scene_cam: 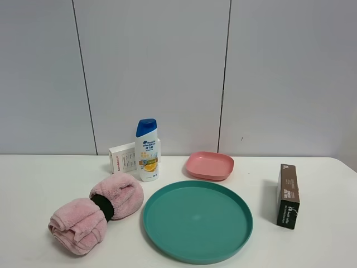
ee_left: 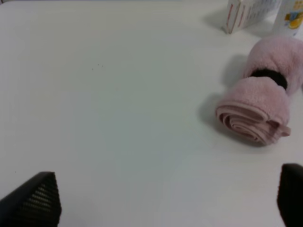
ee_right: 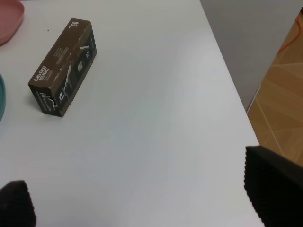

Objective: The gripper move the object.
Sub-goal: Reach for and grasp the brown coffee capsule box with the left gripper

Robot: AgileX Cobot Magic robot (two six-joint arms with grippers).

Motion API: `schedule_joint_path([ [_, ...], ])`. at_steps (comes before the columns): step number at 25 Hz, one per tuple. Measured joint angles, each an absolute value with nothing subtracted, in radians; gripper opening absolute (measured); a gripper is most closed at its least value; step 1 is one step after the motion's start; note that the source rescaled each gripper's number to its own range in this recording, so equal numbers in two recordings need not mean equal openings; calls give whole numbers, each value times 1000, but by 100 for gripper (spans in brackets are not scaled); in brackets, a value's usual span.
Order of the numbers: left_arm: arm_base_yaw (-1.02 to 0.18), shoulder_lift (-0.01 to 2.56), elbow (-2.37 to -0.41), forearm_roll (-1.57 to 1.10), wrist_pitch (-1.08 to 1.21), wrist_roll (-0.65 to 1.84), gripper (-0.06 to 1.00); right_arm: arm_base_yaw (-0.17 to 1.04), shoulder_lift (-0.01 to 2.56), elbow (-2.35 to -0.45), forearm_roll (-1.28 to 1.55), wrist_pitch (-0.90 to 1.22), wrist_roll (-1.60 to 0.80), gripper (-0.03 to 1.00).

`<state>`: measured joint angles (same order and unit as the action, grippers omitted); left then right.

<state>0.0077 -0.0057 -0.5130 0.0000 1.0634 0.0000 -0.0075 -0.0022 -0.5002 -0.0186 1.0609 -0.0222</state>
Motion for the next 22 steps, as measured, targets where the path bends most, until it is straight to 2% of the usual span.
schedule_joint_path([
  [1, 8, -6, -513, 0, 1063, 0, 87, -8, -2, -500, -19, 1061, -22, 100],
  [22, 8, -6, -513, 0, 1063, 0, 87, -8, -2, -500, -19, 1061, -22, 100],
])
